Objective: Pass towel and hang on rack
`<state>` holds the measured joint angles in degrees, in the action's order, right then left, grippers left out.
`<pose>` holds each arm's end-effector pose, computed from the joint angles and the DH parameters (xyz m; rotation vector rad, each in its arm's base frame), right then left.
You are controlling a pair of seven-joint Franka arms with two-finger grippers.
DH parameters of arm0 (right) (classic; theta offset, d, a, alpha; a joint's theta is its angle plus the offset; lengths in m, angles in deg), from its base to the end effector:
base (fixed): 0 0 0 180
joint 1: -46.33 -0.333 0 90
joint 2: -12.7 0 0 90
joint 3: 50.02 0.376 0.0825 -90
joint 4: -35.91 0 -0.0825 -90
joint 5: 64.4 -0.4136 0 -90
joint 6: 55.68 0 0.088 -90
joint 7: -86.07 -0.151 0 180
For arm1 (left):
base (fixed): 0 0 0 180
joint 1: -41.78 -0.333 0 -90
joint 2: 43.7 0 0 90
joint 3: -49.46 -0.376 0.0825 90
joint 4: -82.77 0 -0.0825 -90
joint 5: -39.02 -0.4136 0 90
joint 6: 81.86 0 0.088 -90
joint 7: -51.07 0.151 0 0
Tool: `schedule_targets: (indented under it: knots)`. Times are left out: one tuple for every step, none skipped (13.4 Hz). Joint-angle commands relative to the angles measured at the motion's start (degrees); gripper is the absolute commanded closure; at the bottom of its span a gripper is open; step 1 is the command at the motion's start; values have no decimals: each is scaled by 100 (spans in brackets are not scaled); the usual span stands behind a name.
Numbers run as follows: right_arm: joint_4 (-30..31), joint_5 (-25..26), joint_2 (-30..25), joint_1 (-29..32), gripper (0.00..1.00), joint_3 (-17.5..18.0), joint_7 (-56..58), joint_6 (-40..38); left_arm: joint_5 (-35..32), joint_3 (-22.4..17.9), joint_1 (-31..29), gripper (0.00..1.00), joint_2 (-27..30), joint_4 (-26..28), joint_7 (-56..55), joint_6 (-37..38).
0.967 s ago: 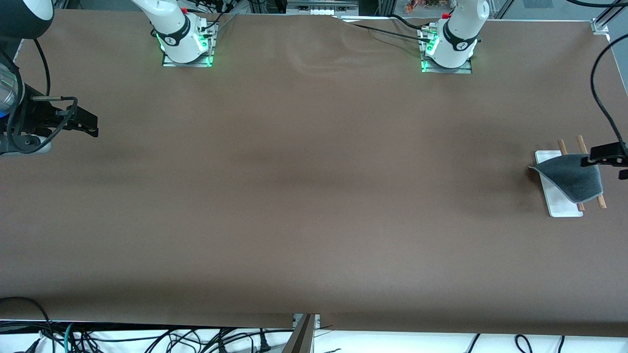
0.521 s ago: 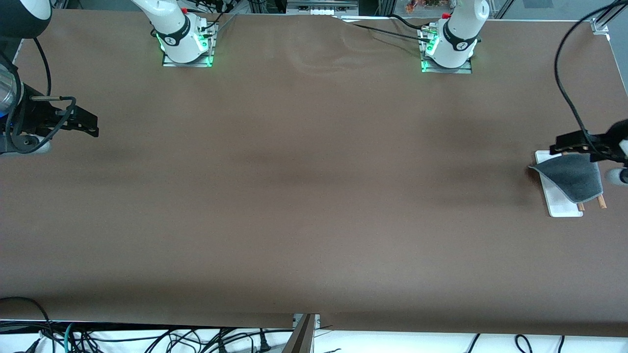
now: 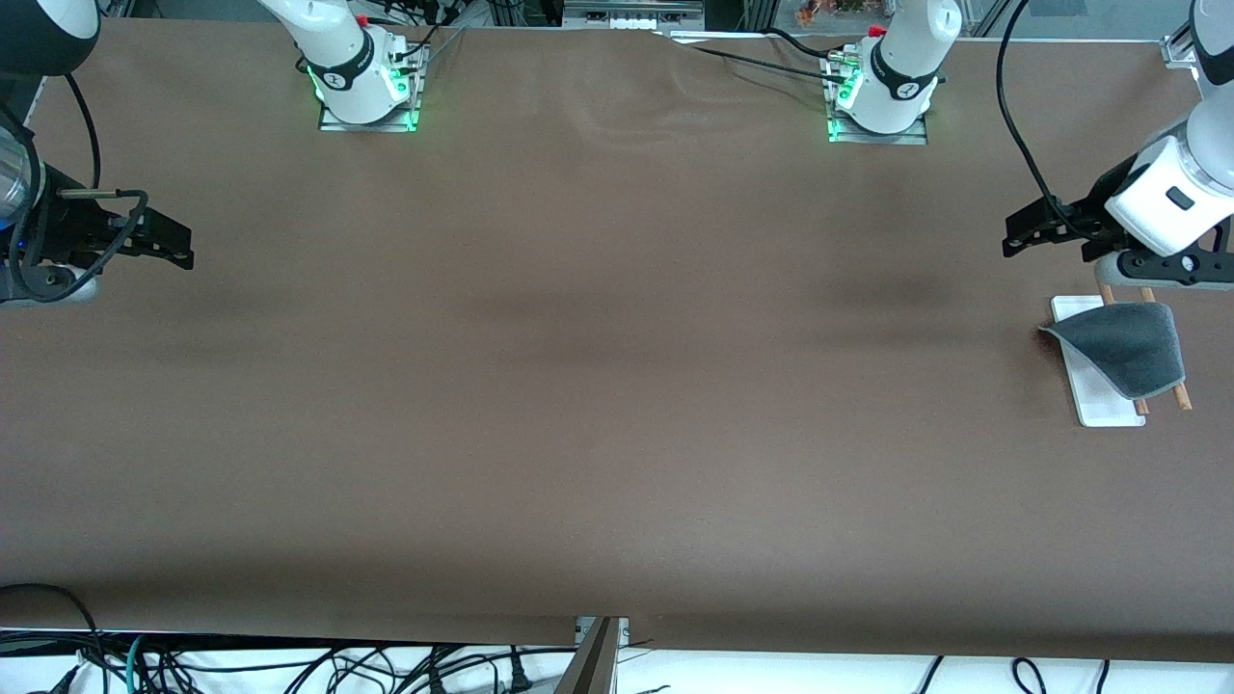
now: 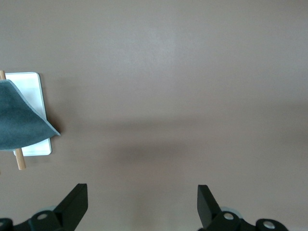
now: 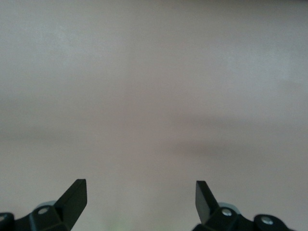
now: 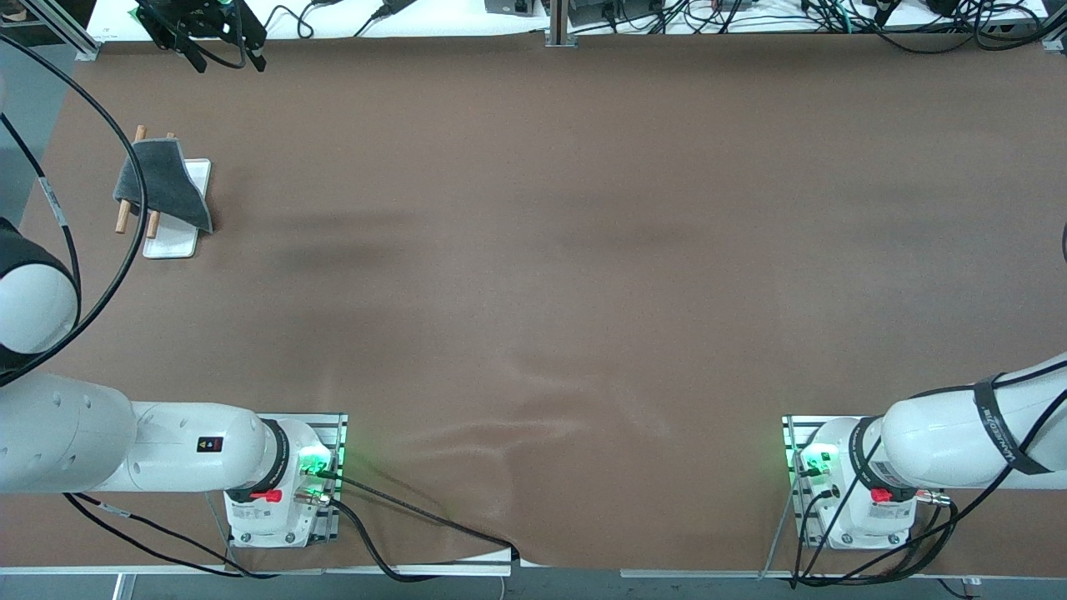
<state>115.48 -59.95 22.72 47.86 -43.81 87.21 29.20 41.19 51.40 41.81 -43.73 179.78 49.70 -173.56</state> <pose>0.6341 0.0332 0.6175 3.0744 0.1491 -0.1223 0.5763 -0.0254 0.5817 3.1031 -0.0118 -0.1464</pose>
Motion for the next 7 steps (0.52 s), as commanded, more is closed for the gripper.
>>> schedule_targets:
  knots:
    - [111,-102,-123,76,0,38,62,37,-347,113,-3,0,100,152,-83,-164]
    - [111,-102,-115,76,0,38,62,37,-401,123,-21,0,74,143,-83,-199]
    - [111,-102,-115,76,0,38,62,37,-350,123,-38,0,38,143,-83,-383]
    - [111,-102,-115,76,0,38,62,37,-349,123,-56,0,38,143,-83,-454]
    - [111,-102,-115,76,0,38,62,46,-384,123,-47,0,38,143,-153,-446]
    - [111,-93,-115,76,0,38,71,46,-384,132,-39,0,29,134,-162,-411]
    - [111,-93,-115,76,0,38,62,46,-367,123,-38,0,38,134,-171,-350]
